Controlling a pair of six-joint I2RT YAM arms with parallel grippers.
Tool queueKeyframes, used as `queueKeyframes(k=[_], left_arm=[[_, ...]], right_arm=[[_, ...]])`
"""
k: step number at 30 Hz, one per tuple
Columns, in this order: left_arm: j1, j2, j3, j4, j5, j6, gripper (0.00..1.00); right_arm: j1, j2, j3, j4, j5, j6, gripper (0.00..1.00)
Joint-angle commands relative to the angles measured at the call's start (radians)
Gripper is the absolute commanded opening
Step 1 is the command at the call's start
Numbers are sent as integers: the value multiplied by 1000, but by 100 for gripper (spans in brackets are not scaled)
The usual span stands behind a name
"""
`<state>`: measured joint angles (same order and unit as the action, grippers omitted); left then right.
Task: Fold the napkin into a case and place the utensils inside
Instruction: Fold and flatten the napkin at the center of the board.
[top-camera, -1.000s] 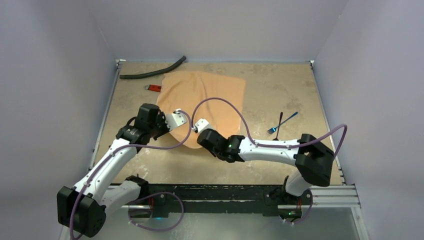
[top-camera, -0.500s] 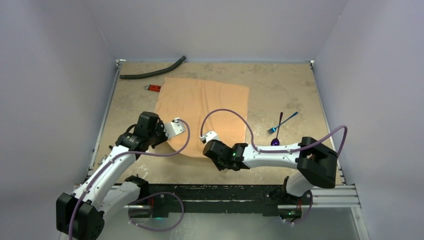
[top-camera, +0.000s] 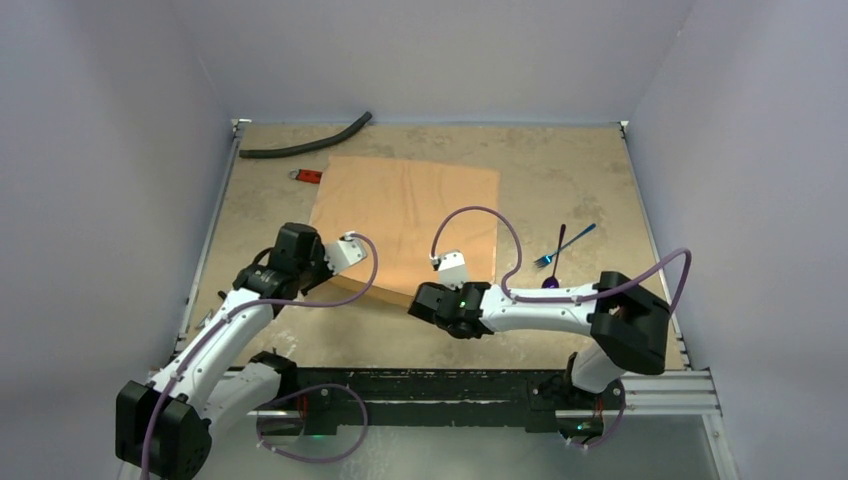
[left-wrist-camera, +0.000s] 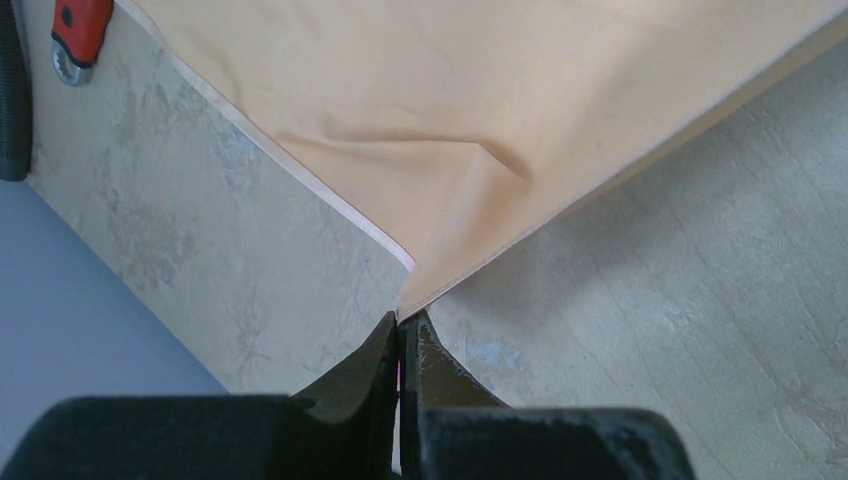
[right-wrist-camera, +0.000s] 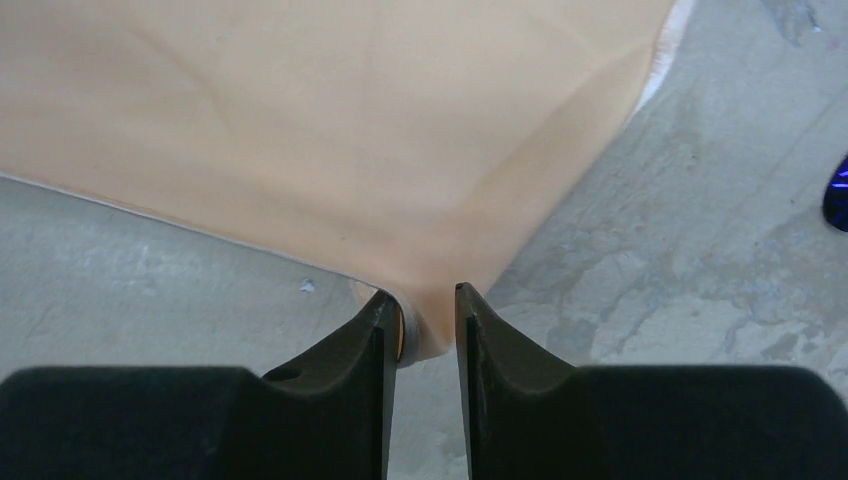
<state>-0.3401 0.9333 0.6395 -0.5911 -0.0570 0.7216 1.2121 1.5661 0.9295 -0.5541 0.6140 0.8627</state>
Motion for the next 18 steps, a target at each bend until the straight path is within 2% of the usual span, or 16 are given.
queueKeyframes(k=[1,5,7,8,11,13,18], left_arm=[[37,24,49,30,-14,-25,0],[89,44,74,31,20,-21,0],[116,51,83,28,43,-18,0],[128,52,84,28,50,-13,0],[145,52,87,35,52,-5,0],[148,53,92,35,82,-7,0],[148,80,112,33,128,-23,0]], right_arm=[[3,34,47,-125,139,149,32],[1,61,58,-140,166,159,34],[1,52,50,-131,175,164,31],[3,39,44,-122,179,165,28],[3,-12,27,-88,196,140,7],[3,-56,6,-20,186,67,0],[2,-148,-38,188,90,-182,0]])
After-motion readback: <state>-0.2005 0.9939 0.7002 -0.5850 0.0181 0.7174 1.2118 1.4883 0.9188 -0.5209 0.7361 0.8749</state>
